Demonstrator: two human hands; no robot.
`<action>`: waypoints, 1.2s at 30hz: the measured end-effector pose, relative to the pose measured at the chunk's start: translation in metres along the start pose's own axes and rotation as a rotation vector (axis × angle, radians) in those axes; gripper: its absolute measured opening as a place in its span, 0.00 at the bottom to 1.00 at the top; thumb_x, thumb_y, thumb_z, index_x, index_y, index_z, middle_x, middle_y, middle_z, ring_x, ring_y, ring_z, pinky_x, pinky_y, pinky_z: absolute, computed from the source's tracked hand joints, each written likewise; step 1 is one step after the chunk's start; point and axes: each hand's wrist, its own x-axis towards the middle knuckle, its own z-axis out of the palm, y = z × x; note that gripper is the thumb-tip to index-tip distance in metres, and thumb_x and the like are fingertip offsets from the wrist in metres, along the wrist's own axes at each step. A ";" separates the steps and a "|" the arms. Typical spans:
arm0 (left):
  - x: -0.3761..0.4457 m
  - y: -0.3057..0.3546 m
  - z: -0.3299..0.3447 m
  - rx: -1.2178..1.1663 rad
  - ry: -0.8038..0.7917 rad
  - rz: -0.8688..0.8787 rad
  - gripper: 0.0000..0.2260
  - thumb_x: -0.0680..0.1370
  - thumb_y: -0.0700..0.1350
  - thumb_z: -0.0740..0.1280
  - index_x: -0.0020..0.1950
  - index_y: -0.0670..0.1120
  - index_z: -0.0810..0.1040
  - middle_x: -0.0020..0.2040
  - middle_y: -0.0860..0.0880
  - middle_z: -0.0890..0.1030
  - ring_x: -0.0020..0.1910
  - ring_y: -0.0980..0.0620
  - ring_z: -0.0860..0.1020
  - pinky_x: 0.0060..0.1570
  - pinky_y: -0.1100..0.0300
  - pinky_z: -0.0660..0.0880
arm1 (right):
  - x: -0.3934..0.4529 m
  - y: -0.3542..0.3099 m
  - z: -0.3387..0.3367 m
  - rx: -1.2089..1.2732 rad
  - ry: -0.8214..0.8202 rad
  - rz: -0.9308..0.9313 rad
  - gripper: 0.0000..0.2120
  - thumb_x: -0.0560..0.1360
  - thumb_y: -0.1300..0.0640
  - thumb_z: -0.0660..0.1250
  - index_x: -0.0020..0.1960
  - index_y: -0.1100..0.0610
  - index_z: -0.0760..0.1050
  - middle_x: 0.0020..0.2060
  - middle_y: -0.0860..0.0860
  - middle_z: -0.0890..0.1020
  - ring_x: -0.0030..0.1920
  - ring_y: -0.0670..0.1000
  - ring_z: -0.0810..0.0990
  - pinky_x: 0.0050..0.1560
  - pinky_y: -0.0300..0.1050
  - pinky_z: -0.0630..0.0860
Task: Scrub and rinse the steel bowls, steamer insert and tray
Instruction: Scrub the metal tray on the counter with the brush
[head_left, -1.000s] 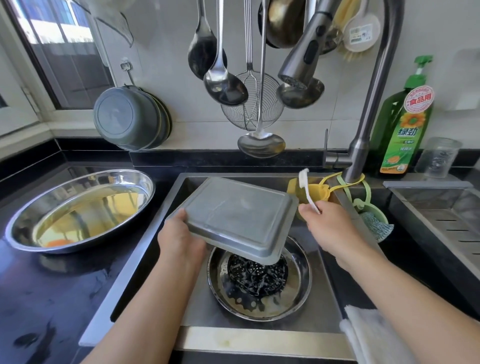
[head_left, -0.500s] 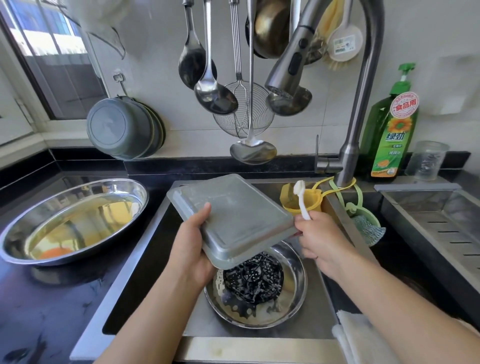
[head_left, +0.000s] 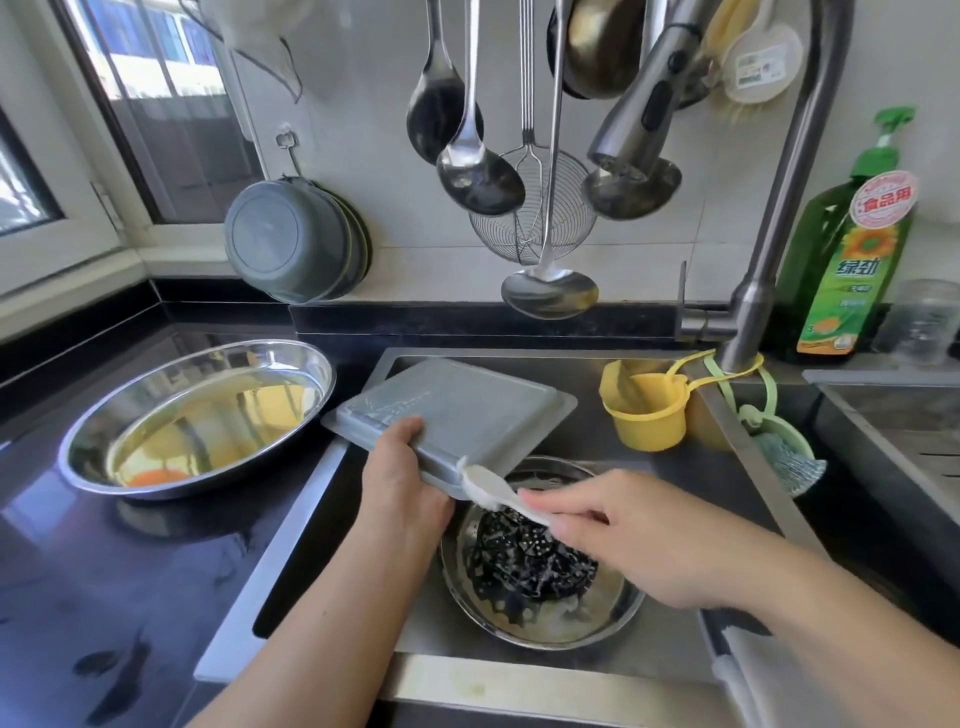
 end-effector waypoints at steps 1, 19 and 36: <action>0.002 0.001 0.000 -0.004 -0.007 0.000 0.18 0.82 0.38 0.67 0.71 0.44 0.70 0.57 0.37 0.82 0.52 0.36 0.84 0.49 0.35 0.81 | 0.002 0.004 -0.003 -0.034 0.014 0.000 0.14 0.84 0.48 0.60 0.63 0.32 0.77 0.34 0.38 0.79 0.31 0.39 0.73 0.31 0.36 0.65; 0.018 -0.016 -0.001 0.232 -0.090 0.055 0.20 0.79 0.34 0.67 0.70 0.44 0.71 0.59 0.36 0.83 0.56 0.33 0.84 0.55 0.28 0.79 | 0.011 0.029 -0.022 -0.450 0.214 0.124 0.14 0.84 0.47 0.58 0.45 0.45 0.79 0.37 0.44 0.77 0.43 0.45 0.75 0.51 0.50 0.69; 0.018 -0.010 -0.004 0.268 -0.079 0.040 0.20 0.79 0.36 0.69 0.70 0.44 0.72 0.58 0.38 0.84 0.54 0.35 0.85 0.51 0.30 0.80 | 0.014 0.027 -0.016 -0.379 0.228 0.170 0.15 0.83 0.48 0.60 0.40 0.47 0.77 0.33 0.47 0.78 0.38 0.50 0.78 0.39 0.48 0.75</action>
